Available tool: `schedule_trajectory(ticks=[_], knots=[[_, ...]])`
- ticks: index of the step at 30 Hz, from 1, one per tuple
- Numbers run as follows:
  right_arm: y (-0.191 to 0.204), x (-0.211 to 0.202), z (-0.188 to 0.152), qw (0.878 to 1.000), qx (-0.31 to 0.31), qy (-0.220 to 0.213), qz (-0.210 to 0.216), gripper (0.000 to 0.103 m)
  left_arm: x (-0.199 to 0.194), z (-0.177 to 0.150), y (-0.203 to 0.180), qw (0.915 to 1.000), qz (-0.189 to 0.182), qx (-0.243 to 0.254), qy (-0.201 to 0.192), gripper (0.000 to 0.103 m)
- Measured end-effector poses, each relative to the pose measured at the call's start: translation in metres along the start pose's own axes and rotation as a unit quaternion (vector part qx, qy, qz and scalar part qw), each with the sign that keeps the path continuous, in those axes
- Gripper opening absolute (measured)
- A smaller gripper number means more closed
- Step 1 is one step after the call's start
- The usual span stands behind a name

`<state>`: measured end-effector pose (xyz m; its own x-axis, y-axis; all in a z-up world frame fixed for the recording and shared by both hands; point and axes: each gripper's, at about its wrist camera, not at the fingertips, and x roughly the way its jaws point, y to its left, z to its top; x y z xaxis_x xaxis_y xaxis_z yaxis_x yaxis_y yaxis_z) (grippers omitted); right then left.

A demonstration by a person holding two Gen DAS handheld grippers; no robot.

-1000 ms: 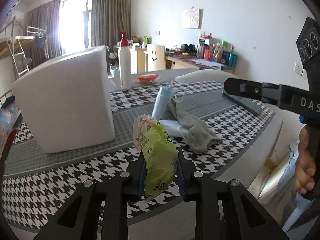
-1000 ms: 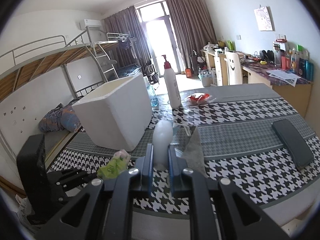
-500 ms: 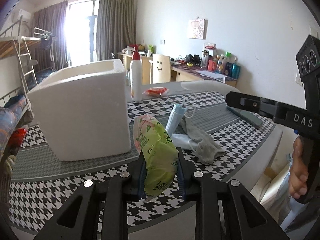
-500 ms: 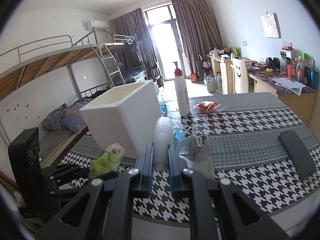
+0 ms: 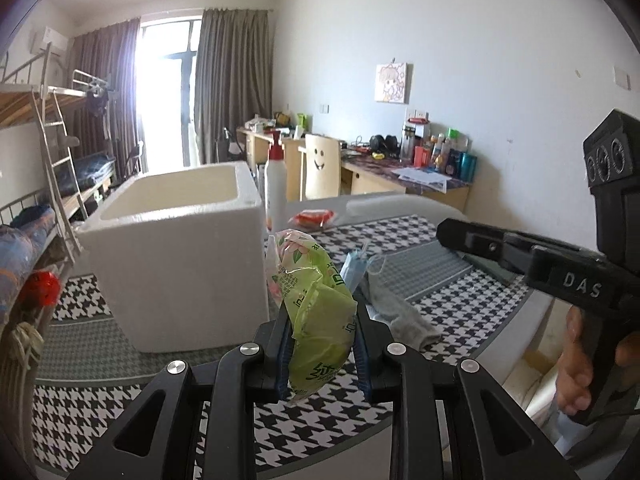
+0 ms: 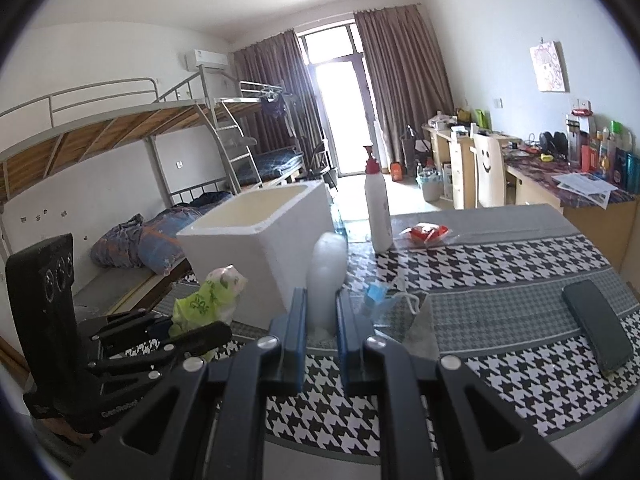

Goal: Organize soft objects
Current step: 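Carry the green bag with the left tool while the right tool carries the white item toward the foam box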

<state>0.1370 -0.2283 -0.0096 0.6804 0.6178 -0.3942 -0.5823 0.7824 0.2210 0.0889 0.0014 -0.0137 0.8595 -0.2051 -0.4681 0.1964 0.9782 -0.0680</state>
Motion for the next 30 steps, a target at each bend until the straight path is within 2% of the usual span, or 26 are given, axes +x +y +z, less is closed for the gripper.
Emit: schedule_trajectory(ticks=[8,30], knots=[[0.004,0.007,0.01,1.0,-0.009,0.001,0.004,0.016,-0.012,0.014,0.008,0.9995,-0.002,-0.002,-0.032,0.028],[0.015,0.023,0.029,0.999,-0.035,-0.015,0.012,0.016,-0.003,0.047,0.024,0.9984,0.016,0.007,-0.054,0.028]])
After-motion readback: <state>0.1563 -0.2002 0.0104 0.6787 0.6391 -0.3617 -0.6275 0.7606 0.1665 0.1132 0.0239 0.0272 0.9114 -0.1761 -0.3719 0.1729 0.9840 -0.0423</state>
